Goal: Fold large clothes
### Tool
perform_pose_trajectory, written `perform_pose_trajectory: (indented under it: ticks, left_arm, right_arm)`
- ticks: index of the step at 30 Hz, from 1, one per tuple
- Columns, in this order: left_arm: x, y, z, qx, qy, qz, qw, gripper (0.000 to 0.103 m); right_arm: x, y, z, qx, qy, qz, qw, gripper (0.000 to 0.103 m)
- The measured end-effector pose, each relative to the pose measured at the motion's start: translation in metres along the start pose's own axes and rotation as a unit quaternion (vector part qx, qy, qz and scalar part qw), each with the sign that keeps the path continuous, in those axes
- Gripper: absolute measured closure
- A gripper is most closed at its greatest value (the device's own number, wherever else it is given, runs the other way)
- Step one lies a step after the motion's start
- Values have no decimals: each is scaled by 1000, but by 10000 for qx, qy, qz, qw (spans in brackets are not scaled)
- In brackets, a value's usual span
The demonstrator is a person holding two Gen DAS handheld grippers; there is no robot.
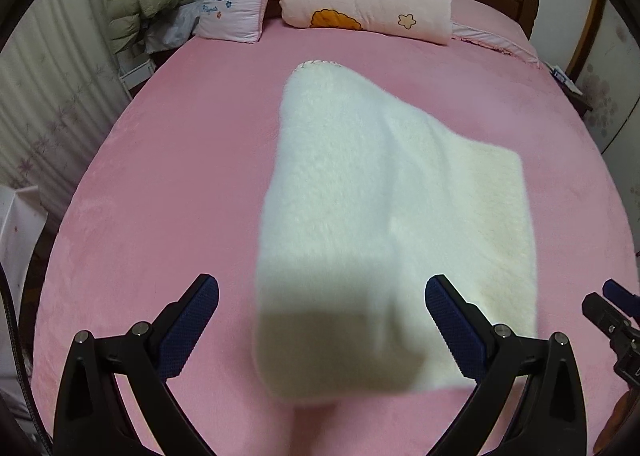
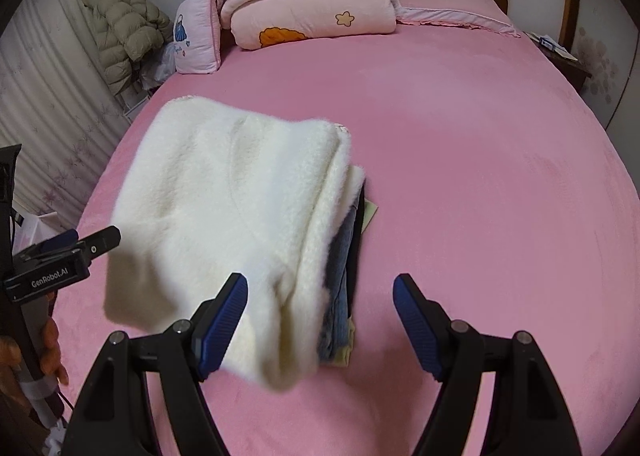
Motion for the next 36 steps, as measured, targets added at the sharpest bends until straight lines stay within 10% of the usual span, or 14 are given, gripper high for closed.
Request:
perform_pose_trajectory:
  ticks: [18, 36]
  left_arm:
    - [138, -244, 37, 785, -343, 60, 9963, 0]
    - [261, -423, 104, 545, -185, 671, 9961, 0]
  right_arm:
    - [113, -234, -19, -359, -114, 184, 9991, 28]
    - [211, -396, 14, -309, -364, 512, 9975, 27]
Point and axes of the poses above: each gripper's, at about its wrist camera, not at the fingertips, and y roughly the way its jaws point, z to its right, x to its underside, the point moved 2 cm from there along y, roughly the way its jaws point, and after that the axes turned 12 degrees about -x, right-handed, at the moved point
